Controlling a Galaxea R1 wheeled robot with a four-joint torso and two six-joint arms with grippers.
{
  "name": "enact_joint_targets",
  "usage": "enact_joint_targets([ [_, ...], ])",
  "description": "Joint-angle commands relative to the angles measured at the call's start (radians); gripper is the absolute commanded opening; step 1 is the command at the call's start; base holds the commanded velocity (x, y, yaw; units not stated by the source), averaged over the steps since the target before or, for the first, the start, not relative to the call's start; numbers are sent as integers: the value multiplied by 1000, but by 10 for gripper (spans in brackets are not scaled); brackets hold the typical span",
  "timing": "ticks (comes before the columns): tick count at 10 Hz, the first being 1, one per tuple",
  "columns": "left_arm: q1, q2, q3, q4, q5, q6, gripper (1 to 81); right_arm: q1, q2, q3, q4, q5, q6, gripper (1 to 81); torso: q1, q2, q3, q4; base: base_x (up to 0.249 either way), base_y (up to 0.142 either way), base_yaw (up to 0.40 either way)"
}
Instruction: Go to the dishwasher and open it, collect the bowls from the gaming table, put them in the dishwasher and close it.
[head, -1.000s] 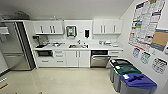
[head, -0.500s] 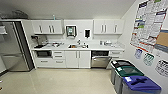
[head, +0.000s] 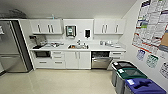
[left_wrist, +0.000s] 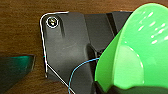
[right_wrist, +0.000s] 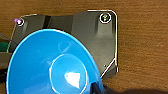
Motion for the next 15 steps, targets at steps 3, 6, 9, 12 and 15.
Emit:
enact_joint_targets([
  [3, -95, -29, -1, 4, -9, 6, 10, 42, -12, -10, -7, -39, -3, 10, 0, 0, 0, 0, 134, -92, 0],
  [6, -97, -31, -1, 4, -9, 6, 10, 42, -12, -10, -8, -39, -3, 10, 0, 0, 0, 0, 134, -95, 0],
  [9, -95, -29, -1, 4, -9, 6, 10, 40, -12, -10, -8, -39, -3, 10, 1, 0, 0, 0, 134, -95, 0],
  [12, -97, -31, -1, 4, -9, 6, 10, 39, -12, -10, -8, -39, -3, 10, 1, 0, 0, 0, 129, -60, 0],
  [15, -97, -31, -1, 4, -9, 6, 10, 39, -12, -11, -8, -39, -3, 10, 1, 0, 0, 0, 113, 0, 0],
])
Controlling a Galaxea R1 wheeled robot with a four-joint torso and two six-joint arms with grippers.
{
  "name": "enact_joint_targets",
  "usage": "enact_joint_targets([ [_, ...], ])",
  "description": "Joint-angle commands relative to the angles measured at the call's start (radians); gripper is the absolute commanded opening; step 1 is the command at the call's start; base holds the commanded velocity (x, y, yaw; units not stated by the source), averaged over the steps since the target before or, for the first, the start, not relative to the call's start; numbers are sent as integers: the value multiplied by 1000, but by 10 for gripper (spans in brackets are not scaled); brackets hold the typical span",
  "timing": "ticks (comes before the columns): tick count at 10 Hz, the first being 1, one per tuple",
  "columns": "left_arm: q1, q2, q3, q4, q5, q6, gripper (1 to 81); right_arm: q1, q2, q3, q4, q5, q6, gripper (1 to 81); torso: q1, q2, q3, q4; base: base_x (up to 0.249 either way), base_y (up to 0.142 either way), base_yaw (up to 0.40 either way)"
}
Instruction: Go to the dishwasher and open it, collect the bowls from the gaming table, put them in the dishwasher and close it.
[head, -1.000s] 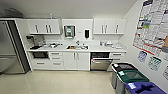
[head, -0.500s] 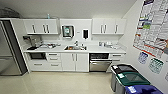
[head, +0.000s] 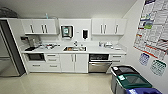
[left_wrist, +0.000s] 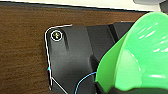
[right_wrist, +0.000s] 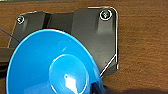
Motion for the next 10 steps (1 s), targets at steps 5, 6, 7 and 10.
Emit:
enact_joint_targets([
  [5, -62, -20, 5, 7, 31, 3, 10, 49, -14, -8, -8, -38, -3, 10, 0, 0, 0, 0, 113, 0, 0],
  [6, -62, -19, 5, 7, 31, 3, 10, 49, -14, -8, -8, -38, -3, 10, 0, 0, 0, 0, 113, 0, 0],
  [7, -60, -19, 5, 7, 31, 3, 10, 49, -14, -8, -8, -38, -3, 10, 0, 0, 0, 0, 113, 0, 0],
  [10, -62, -22, 5, 8, 31, 3, 10, 49, -13, -6, -8, -41, -3, 10, 0, 0, 0, 0, 113, 0, 0],
])
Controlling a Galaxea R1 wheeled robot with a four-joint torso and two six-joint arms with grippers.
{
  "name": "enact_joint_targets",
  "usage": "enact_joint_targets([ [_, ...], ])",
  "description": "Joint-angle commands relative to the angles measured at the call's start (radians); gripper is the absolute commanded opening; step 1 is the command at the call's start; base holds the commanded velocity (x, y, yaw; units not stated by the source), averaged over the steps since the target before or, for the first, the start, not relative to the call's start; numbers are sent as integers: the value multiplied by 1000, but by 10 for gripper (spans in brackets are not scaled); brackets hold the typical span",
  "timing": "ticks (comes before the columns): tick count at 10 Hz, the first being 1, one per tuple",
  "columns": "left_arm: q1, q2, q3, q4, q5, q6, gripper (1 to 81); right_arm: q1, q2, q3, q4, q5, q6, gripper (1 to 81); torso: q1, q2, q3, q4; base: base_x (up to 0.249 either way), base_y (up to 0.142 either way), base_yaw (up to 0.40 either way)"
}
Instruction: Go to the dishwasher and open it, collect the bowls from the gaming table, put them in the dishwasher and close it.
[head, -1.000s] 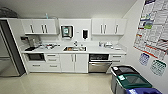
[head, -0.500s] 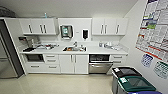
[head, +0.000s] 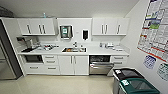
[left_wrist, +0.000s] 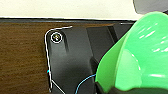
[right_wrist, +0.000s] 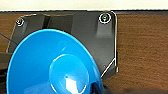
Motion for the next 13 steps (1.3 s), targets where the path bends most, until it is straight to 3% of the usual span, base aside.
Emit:
enact_joint_targets([
  [1, -50, -22, 5, 8, 35, 3, 10, 40, -12, -6, -8, -41, -4, 10, 0, 0, 0, 0, 113, 0, 0],
  [13, -50, -22, 5, 5, 35, 2, 10, 42, -11, -8, -6, -41, -14, 10, 0, 0, 0, 0, 111, 0, 0],
])
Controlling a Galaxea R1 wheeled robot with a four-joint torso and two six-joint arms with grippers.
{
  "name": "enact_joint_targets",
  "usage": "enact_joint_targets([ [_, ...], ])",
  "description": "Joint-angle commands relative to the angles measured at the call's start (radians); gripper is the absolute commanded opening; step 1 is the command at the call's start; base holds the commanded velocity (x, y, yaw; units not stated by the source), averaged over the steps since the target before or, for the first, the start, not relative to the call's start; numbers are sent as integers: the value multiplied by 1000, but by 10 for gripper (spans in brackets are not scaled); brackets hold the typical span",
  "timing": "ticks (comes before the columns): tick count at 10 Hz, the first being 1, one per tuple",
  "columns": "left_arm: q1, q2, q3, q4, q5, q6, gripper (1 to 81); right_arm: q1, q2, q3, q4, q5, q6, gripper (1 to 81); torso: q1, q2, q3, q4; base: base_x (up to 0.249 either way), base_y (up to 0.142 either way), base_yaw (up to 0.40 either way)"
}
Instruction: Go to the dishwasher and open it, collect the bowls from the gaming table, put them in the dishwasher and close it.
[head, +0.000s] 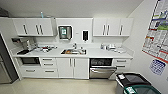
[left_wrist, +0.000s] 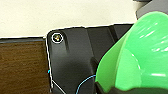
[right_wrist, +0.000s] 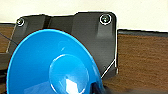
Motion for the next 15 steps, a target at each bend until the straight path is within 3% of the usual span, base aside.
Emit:
enact_joint_targets([
  [1, -50, -19, 5, 3, 35, 2, 10, 39, -11, -8, -6, -41, -2, 10, 0, 0, 0, 0, 91, 0, 0],
  [15, -51, -20, 5, 6, 35, 3, 10, 39, 0, -8, -6, -43, -6, 10, -1, 0, 0, 0, 90, 0, 0],
])
